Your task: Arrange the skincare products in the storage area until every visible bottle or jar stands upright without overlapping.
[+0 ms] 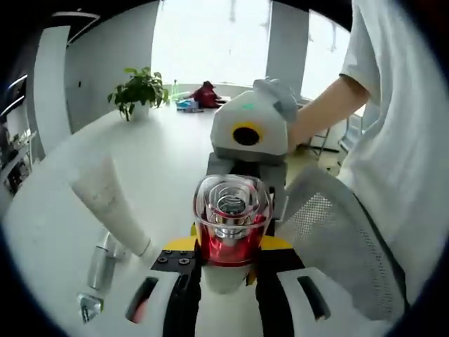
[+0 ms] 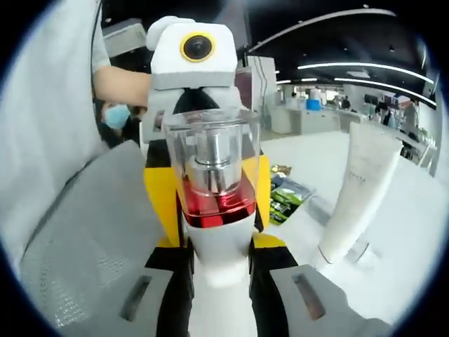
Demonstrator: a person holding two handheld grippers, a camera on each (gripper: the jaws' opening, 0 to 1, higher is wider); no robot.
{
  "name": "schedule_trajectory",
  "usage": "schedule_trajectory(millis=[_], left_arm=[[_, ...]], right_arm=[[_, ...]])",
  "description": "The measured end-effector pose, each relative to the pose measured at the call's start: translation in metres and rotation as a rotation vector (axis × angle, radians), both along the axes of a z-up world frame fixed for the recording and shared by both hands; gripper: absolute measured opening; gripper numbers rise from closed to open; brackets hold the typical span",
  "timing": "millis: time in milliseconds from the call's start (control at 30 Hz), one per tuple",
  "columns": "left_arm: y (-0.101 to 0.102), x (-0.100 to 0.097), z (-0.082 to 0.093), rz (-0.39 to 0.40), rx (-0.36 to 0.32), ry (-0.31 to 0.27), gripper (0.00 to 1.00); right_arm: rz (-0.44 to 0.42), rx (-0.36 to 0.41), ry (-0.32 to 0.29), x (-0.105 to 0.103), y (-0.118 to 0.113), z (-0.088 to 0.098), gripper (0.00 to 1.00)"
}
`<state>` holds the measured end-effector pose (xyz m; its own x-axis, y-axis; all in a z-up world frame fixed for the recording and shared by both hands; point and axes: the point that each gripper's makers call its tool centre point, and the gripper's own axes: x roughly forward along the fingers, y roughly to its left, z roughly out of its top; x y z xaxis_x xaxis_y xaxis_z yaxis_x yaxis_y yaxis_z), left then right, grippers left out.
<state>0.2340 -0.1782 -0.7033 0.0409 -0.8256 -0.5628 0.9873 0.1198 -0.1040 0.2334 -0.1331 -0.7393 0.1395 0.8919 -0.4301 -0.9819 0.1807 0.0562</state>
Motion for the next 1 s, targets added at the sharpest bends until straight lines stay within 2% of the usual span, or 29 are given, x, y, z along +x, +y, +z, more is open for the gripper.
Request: schedule_trajectory(millis=[300, 333, 600, 800, 1000], left_arm=[[-0.002, 0.006, -0.024, -0.001, 0.024, -0.005, 0.24], [-0.001, 0.009, -0.021, 0.010, 0.013, -0.005, 0.24], [-0.002, 0.012, -0.021, 0.016, -0.002, -0.016, 0.24], [-0.007, 0.016, -0.020, 0.081, -0.050, 0.015, 0.25], [-0.006, 0.018, -0.022, 0.139, -0.056, 0.031, 0.36]], right_arm=[[0.002, -0.099, -0.032, 0.007, -0.006, -0.025, 0.29], [-0.014, -0.082, -0.036, 0.010, -0.007, -0.022, 0.29], [-0.032, -0.107, -0.062, 0.016, -0.011, -0.024, 0.29], [-0.034, -0.119, -0.062, 0.019, -0.020, -0.024, 0.29], [-0.070, -0.135, -0.060, 0.029, -0.041, -0.023, 0.29]])
